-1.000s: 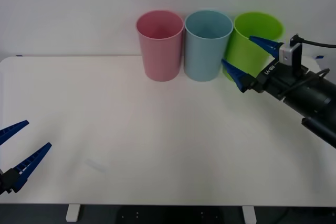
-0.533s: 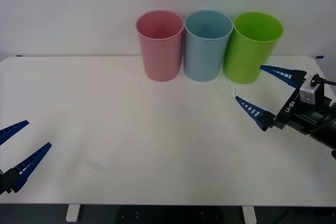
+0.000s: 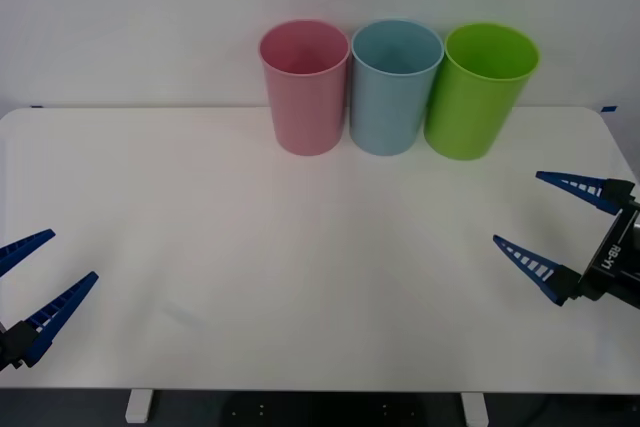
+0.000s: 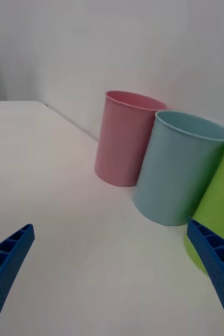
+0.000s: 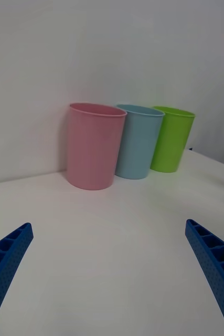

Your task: Grasp the object on the table and drop it into the matching bin: aluminum can to the light blue bin, PET bottle to the pink bin.

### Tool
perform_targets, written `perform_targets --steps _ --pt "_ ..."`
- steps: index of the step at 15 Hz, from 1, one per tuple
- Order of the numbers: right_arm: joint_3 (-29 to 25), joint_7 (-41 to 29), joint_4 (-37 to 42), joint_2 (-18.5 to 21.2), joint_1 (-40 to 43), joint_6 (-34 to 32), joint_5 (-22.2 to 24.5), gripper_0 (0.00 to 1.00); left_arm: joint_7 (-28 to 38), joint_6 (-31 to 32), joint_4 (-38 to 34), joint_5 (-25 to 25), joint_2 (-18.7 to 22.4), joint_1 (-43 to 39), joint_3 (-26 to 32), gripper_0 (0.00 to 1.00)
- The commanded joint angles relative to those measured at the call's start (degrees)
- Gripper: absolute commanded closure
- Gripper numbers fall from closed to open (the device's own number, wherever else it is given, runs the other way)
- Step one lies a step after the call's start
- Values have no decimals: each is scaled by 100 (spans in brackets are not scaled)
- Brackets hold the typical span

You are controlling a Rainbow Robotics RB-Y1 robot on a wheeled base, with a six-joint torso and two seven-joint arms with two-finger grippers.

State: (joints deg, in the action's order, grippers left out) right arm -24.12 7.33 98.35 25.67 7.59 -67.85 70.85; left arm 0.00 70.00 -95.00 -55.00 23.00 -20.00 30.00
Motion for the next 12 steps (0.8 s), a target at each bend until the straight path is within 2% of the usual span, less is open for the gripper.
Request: perform_targets --steps 1,7,12 --pt "-190 -82 167 -1 383 0 -10 0 0 0 0 0 0 0 0 0" --pt "-313 -135 430 -1 946 0 -10 0 0 0 0 0 0 0 0 0" --pt "-313 -135 430 -1 964 0 -10 0 0 0 0 0 0 0 0 0"
